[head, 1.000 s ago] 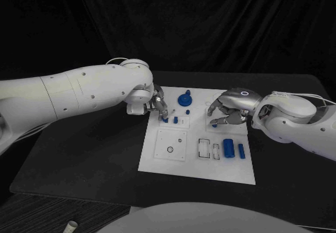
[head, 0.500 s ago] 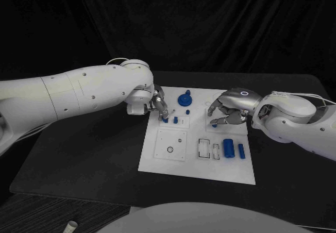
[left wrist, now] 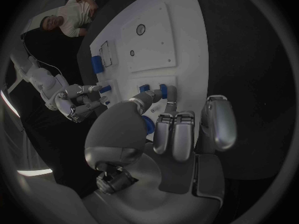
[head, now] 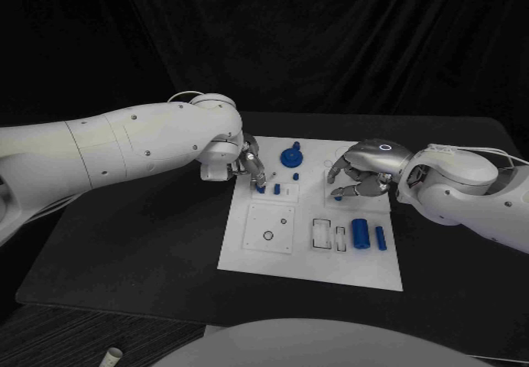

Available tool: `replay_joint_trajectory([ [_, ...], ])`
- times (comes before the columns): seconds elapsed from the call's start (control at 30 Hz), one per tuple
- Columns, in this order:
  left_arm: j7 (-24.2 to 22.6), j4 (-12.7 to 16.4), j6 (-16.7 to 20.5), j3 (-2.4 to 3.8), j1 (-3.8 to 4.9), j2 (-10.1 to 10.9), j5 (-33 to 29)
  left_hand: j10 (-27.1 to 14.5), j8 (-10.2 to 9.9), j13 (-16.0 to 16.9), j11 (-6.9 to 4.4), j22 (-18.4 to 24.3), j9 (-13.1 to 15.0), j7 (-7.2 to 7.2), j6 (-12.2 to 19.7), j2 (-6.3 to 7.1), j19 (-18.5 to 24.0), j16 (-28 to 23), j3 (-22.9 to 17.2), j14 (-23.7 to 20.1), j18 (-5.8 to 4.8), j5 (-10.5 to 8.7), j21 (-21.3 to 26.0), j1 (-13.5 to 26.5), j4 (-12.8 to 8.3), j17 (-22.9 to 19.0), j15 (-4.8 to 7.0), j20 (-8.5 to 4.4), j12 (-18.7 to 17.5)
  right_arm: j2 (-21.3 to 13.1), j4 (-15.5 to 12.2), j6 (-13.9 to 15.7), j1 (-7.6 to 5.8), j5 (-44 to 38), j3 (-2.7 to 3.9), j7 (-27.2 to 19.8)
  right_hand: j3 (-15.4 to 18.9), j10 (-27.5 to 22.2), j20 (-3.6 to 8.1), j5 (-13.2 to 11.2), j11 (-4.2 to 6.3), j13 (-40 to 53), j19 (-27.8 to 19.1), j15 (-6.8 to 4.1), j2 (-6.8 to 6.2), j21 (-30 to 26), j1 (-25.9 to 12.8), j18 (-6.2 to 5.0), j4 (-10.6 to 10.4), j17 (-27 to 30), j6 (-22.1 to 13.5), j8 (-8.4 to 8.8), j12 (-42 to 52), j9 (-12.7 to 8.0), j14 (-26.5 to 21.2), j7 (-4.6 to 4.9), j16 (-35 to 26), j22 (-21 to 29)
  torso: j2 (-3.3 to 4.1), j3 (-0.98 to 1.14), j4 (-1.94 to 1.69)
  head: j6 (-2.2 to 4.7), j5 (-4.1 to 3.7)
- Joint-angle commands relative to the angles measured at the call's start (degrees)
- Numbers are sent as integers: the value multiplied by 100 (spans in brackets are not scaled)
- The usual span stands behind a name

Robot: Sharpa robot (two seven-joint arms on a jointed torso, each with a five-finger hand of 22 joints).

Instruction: Assemble the parts on the task board

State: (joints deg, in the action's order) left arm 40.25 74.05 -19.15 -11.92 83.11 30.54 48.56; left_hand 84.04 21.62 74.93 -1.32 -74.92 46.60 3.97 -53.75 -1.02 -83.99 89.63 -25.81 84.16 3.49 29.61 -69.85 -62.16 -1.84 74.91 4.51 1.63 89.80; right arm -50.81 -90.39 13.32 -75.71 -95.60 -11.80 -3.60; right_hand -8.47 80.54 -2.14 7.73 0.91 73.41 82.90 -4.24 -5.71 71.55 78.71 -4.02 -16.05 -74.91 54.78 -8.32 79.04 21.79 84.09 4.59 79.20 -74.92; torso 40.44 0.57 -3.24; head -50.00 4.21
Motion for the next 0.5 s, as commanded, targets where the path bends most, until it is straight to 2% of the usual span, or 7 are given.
replay_joint_trajectory([
  [0.03,-6,46,32,-22,-53,-16,-13,597,55,1507,-37,-1003,-25,-62,-28,18,9,37,-824,584,30,182,19,-17,-886,1509,41,-25,20,-1,0,-60,14,-13,3,116,-22,-24,-1,32,1,-4,-58,-8,38,-34,28,-1,12,-30,49,-2,-36,6,172,-10,-23,-950,1,0,2,0,4],
  [0.17,-46,53,50,-22,-54,-17,-13,597,89,1507,-40,-1004,-62,-63,-27,44,6,37,-744,584,30,339,15,-46,-884,1509,44,-28,20,0,0,-66,14,-13,3,122,-23,-26,0,33,2,-7,-59,-8,40,-38,30,-1,13,-20,64,-9,-39,8,169,-11,-32,-949,0,0,-2,0,-2],
  [0.43,-87,58,72,-22,-57,-9,-13,597,119,1507,-42,-1003,-103,-64,-24,67,5,37,-664,584,30,486,18,-81,-873,1509,46,-30,20,4,4,-64,14,-13,3,125,-23,-26,0,33,2,-7,-59,-8,40,-38,30,-1,13,-20,64,-9,-39,8,169,-11,-32,-949,-2,-2,-1,0,-2],
  [0.5,-111,65,93,-22,-58,-4,-13,597,138,1507,-44,-1004,-124,-65,-24,79,3,37,-622,584,29,576,17,-103,-865,1509,48,-32,20,5,5,-64,15,-13,3,127,-23,-26,0,33,2,-7,-59,-8,40,-38,30,-1,13,-20,64,-9,-39,8,169,-11,-32,-949,-4,0,3,0,3],
])
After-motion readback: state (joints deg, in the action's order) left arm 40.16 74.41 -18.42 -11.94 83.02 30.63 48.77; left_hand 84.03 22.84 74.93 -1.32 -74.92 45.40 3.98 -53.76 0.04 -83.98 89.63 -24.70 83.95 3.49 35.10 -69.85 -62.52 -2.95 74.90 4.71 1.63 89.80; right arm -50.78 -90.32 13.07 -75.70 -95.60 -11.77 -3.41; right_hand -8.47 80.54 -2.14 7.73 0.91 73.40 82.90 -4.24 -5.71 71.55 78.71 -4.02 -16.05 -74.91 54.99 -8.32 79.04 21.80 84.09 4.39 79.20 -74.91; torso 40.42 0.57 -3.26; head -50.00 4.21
